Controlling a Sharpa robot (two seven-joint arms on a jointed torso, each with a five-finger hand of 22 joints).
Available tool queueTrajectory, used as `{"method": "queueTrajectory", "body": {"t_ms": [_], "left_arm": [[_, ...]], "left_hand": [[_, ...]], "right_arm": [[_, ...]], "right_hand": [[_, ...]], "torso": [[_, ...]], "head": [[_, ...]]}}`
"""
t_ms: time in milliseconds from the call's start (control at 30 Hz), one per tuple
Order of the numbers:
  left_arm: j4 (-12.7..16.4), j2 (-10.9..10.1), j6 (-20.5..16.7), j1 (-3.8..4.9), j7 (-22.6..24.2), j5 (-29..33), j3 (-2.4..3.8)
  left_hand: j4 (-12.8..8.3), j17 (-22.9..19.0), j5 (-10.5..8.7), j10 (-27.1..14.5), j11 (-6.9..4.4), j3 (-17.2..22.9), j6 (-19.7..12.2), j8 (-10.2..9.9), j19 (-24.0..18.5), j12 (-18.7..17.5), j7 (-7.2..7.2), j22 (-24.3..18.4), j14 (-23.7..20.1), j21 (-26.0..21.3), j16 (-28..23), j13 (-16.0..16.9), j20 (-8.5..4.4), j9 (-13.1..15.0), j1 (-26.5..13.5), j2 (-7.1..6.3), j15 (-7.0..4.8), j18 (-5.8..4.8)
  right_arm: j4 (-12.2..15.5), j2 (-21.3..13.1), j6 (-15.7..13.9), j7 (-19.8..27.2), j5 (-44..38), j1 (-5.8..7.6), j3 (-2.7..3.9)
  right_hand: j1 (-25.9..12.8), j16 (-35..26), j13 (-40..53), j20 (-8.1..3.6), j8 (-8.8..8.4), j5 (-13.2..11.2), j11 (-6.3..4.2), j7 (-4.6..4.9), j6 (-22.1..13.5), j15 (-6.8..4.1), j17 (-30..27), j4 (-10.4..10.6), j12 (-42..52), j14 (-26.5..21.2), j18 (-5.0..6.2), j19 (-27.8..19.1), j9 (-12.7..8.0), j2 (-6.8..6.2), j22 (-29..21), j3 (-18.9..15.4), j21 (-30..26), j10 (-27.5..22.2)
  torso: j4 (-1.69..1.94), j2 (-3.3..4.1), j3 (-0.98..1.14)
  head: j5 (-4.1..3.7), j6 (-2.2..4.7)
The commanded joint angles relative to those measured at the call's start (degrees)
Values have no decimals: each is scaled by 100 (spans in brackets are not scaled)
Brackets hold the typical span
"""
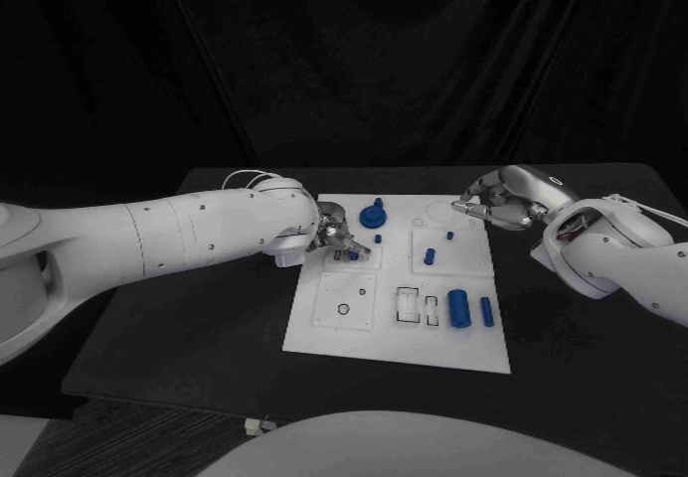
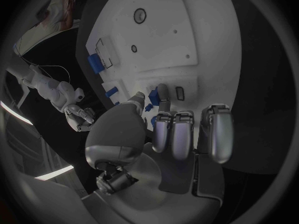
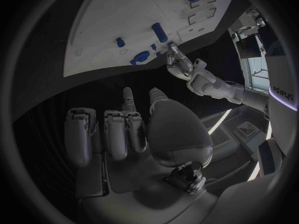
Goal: Assemble the parts on the task board
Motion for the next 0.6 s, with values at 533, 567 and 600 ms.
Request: {"method": "queueTrajectory", "body": {"t_ms": [533, 567, 600], "left_arm": [[-16, 9, 267, -16, -16, -8, 4], [-15, 7, 255, -16, -15, -8, 4], [-15, 3, 241, -17, -12, -8, 4]], "left_hand": [[130, 1463, -57, 645, -51, -250, 204, 62, 161, 124, -25, 1146, 622, 4, 32, 1463, -69, 15, -46, 136, -119, 1], [135, 1458, -59, 645, -52, -259, 211, 55, 161, 124, -25, 1147, 620, 3, 26, 1463, -70, 6, -49, 136, -121, 1], [144, 1458, -61, 645, -54, -273, 219, 46, 163, 124, -26, 1149, 621, 6, 27, 1463, -72, -7, -56, 136, -123, 1]], "right_arm": [[9, -17, -86, -41, -10, -14, 5], [8, -17, -87, -40, -10, -14, 5], [8, -17, -87, -40, -10, -14, 5]], "right_hand": [[139, 97, 1518, 11, 24, 97, 29, 7, 28, 49, 1514, -53, 114, 582, 29, 324, 90, 86, 1420, -28, -67, 616], [140, 97, 1518, 11, 24, 97, 29, 8, 28, 49, 1514, -53, 114, 582, 29, 324, 90, 86, 1420, -29, -66, 616], [140, 97, 1518, 11, 24, 97, 29, 8, 28, 49, 1514, -53, 114, 582, 29, 324, 90, 86, 1420, -29, -66, 616]], "torso": [[-1, 1, 0], [0, 0, 1], [0, 0, 1]], "head": [[-2, 0], [-4, 0], [-4, 0]]}}
